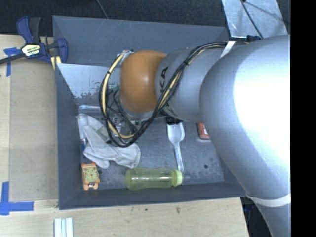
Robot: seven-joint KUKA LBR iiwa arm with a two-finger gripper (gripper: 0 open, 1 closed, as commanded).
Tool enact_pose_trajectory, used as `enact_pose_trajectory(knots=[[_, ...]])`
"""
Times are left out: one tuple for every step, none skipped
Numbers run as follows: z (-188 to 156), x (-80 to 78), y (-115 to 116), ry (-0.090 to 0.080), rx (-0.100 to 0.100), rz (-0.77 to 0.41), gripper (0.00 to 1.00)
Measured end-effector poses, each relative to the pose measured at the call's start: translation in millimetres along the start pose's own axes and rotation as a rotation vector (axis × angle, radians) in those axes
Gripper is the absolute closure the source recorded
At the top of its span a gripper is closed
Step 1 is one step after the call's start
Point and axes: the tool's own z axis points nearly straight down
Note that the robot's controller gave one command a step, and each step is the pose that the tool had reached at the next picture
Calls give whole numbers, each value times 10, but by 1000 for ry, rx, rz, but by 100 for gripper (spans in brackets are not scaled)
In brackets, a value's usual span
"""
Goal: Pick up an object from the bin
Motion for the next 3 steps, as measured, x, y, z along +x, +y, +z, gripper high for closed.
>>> enact_pose_trajectory(knots=[[-244,23,-54,6,2,-23,100],[-384,-5,-255,5,2,-57,100],[-657,-43,-190,8,3,-70,100]])
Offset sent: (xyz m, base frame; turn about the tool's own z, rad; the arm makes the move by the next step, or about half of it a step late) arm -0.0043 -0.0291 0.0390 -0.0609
